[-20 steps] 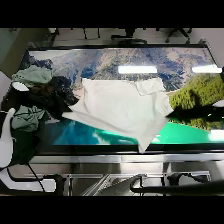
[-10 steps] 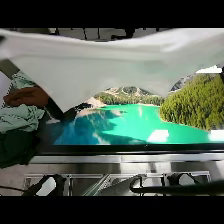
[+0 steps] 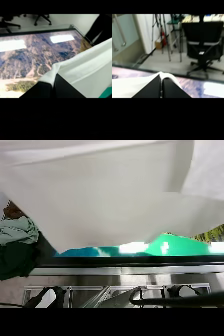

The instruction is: Fold the shirts.

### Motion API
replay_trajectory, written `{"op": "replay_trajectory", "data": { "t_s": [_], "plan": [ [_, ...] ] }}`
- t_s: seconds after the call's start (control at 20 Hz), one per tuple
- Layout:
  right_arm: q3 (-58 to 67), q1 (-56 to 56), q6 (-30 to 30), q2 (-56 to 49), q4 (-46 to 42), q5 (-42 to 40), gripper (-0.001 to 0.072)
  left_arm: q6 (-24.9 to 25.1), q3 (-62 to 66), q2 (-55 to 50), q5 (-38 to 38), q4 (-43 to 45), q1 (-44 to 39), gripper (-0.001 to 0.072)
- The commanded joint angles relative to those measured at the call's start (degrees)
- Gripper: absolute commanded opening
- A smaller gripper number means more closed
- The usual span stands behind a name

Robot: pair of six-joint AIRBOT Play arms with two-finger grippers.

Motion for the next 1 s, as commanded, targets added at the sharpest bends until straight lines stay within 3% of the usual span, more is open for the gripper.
{"op": "replay_trajectory", "data": {
  "t_s": [0.0,0.1,0.25,0.5,0.65,0.85,0.95],
  "plan": [
    [-8.4,4.4,-3.1,-6.8,-0.5,3.5,0.0018,1.0,-3.9,-9.6,1.1,11.8,-12.6,0.0011],
    [-15.1,11.2,-3.4,-12.0,-8.8,0.8,0.0018,0.9,-5.2,-17.1,4.0,20.3,-18.3,0.0011],
    [-20.0,19.2,-4.2,-22.9,-17.6,-6.6,0.0018,1.0,-4.9,-30.2,10.7,25.7,-21.7,0.0011],
    [-16.3,22.2,-3.9,-38.5,-17.6,-16.6,0.0017,-0.8,9.8,-50.4,10.6,25.4,-21.5,0.0011],
    [-13.9,22.1,-3.0,-40.6,-19.2,-17.7,0.0016,-1.9,13.6,-55.1,10.7,25.6,-21.1,0.0011],
    [-14.4,22.3,1.3,-40.2,-32.6,-13.0,0.0016,-0.7,6.0,-55.1,13.8,26.3,-19.8,0.0011],
    [-17.0,22.4,2.1,-40.2,-34.5,-11.8,0.0016,-0.4,3.7,-55.1,15.0,30.1,-19.6,0.0011]
  ]
}}
